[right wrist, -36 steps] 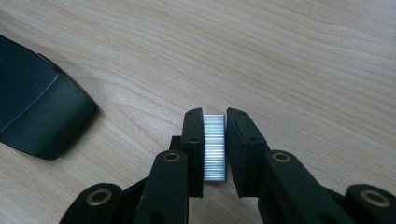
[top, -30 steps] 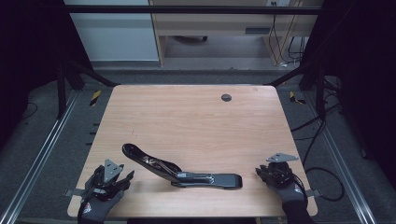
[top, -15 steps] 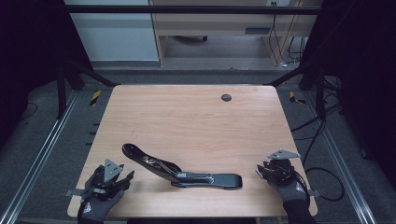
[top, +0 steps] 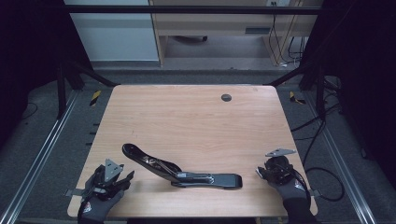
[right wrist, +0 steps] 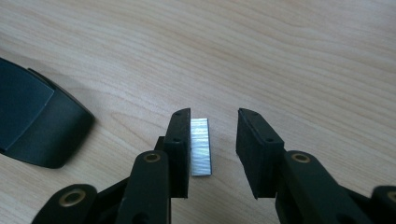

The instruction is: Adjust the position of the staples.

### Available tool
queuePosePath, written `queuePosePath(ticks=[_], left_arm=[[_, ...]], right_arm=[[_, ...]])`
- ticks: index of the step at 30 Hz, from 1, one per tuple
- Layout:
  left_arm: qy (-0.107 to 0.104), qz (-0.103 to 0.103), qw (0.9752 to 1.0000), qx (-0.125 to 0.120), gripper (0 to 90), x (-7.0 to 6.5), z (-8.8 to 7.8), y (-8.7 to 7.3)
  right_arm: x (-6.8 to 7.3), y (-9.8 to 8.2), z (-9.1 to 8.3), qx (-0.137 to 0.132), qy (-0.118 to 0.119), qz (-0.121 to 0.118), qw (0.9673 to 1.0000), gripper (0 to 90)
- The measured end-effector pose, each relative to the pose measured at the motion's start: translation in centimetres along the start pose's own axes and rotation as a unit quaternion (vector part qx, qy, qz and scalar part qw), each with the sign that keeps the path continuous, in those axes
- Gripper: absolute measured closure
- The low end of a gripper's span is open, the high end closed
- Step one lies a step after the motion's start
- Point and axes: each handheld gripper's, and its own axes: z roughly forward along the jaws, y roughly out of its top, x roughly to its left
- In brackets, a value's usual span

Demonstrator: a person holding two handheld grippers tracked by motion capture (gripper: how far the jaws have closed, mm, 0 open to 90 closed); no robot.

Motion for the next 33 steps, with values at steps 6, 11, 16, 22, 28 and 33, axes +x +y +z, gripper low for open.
queuePosePath(ticks=[6,11,16,22,28,33], left_arm=[[-0.002,-0.002,1.0000,0.001,51.2,0.0,0.0,0.0],[0.000,0.001,1.0000,0.002,51.0,0.0,0.0,0.0],[0.001,0.004,1.0000,0.003,50.9,-0.1,0.0,0.0],[0.001,0.006,1.0000,0.005,50.9,-0.1,0.1,0.0],[0.001,0.006,1.0000,0.005,50.9,-0.2,0.1,0.0],[0.001,0.007,1.0000,0.006,51.0,-0.1,0.1,0.0]], right_arm=[[0.3,0.2,0.5,0.015,0.006,-0.002,0.9999,67.4],[0.5,0.3,0.8,0.024,0.007,-0.004,0.9997,67.7],[0.4,0.2,0.9,0.032,0.005,0.000,0.9995,70.6],[0.2,0.2,1.2,0.037,0.012,-0.002,0.9992,73.3],[0.3,0.3,1.4,0.040,0.016,-0.004,0.9991,76.2],[0.3,0.4,1.4,0.047,0.021,0.003,0.9987,77.6]])
